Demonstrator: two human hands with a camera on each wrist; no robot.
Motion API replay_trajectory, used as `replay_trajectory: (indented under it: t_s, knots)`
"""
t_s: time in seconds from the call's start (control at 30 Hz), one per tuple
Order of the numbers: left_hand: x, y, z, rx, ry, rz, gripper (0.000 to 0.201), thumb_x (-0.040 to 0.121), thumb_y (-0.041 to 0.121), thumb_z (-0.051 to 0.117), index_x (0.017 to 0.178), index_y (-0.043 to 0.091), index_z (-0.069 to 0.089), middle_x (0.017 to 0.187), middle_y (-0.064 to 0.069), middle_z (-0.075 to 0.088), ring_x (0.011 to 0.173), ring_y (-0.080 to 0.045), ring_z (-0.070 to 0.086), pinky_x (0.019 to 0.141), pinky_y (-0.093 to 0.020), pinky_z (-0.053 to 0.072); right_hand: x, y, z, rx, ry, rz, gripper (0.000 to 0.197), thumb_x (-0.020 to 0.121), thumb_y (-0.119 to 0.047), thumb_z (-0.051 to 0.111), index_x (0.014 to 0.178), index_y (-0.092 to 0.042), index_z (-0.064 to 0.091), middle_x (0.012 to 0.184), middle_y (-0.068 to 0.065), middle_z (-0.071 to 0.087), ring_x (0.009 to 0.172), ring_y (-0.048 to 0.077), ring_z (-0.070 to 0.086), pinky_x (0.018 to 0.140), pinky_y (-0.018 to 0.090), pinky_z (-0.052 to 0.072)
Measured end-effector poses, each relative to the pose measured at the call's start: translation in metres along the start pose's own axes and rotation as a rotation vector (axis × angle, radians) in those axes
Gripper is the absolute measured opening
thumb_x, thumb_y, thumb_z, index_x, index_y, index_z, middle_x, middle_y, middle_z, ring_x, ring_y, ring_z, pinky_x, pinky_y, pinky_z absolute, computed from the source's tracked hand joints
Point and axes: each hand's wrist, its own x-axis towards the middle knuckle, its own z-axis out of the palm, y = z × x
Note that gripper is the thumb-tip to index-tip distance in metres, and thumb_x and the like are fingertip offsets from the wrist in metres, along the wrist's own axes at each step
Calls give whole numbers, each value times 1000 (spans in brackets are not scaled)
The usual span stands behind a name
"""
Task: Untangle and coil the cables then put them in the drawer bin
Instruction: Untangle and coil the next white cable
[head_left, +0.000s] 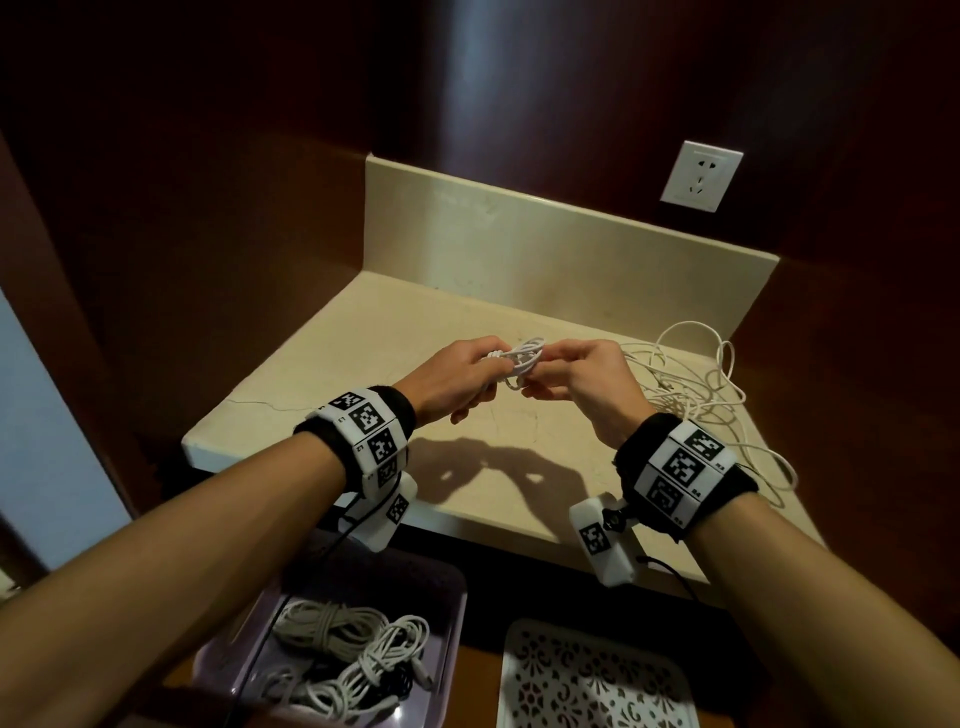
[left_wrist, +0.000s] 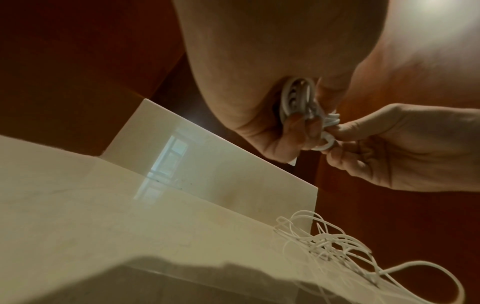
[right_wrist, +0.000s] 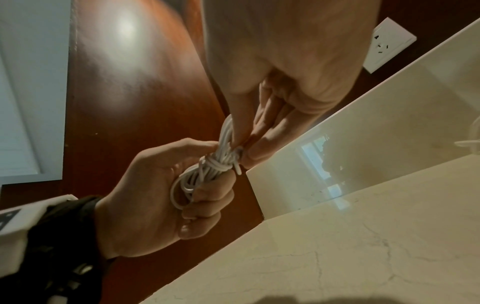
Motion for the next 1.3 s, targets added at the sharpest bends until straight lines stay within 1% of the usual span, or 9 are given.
replay_trajectory:
  t_s: [0.17, 0.27, 0.37, 0.53, 0.67, 0.8, 0.9, 1.03, 1.3]
  knots:
    - [1, 1, -4, 183, -32, 53, 23, 84, 15, 71, 104, 16, 58, 69, 0, 54, 48, -12, 43, 42, -24, 39, 0, -1, -3, 20, -11, 32, 7, 82, 8, 65, 85, 4, 70, 68, 10, 72, 59, 20, 69, 60, 24, 56]
    - [2, -2, -6, 346, 17, 107, 23, 79, 17, 76, 97, 15, 61, 71, 5, 58, 59, -14, 49, 52, -24, 40, -3, -1, -2, 18, -39, 44, 7, 84, 7, 64, 83, 3, 70, 71, 12, 72, 61, 20, 70, 63, 26, 58]
    - [1, -6, -8, 399, 34, 147, 15, 79, 20, 75, 91, 19, 64, 77, 3, 64, 67, -14, 54, 63, -31, 45, -5, -2, -2, 11, -69, 47, 12, 85, 8, 61, 86, 3, 71, 81, 16, 73, 68, 23, 71, 69, 27, 59]
    - [-2, -7, -10, 402, 29, 145, 14, 82, 27, 72, 89, 15, 68, 79, -4, 68, 70, -22, 60, 62, -35, 48, -5, -6, -6, 2, -95, 80, 28, 80, 13, 49, 93, 3, 71, 83, 17, 69, 70, 21, 62, 63, 25, 51]
    - [-3, -6, -11, 416, -1, 153, 14, 83, 28, 72, 88, 16, 69, 78, -5, 68, 70, -22, 58, 62, -31, 45, -4, -6, -2, 18, -91, 164, 20, 89, -6, 53, 88, 0, 72, 69, 6, 59, 61, 14, 51, 55, 22, 43]
    - [-5, -6, -10, 443, -40, 151, 11, 83, 29, 74, 87, 21, 68, 77, -1, 66, 68, -16, 54, 63, -30, 41, -3, -5, 1, -27, -86, 200, 13, 90, -14, 60, 84, -6, 69, 79, 7, 59, 68, 14, 49, 58, 22, 43]
    - [-6, -3, -9, 492, -92, 122, 17, 83, 33, 73, 93, 21, 69, 80, -2, 66, 72, -18, 56, 65, -32, 42, -2, -3, 4, -9, -22, 169, 16, 91, -6, 55, 79, -4, 65, 77, 9, 59, 71, 17, 53, 63, 25, 44]
    - [-8, -4, -8, 558, -124, 77, 27, 86, 36, 70, 105, 17, 70, 89, -5, 69, 81, -22, 59, 71, -33, 44, -2, -3, 6, 31, 67, 105, 28, 97, -3, 45, 74, -5, 62, 68, 6, 59, 57, 13, 53, 60, 25, 43]
    - [-7, -4, -11, 571, 4, -1, 21, 87, 34, 66, 96, 15, 72, 81, -7, 69, 66, -17, 54, 58, -29, 36, -9, 3, 6, -12, 65, -21, 14, 98, -6, 49, 90, -8, 59, 81, 7, 69, 67, 14, 62, 61, 26, 44]
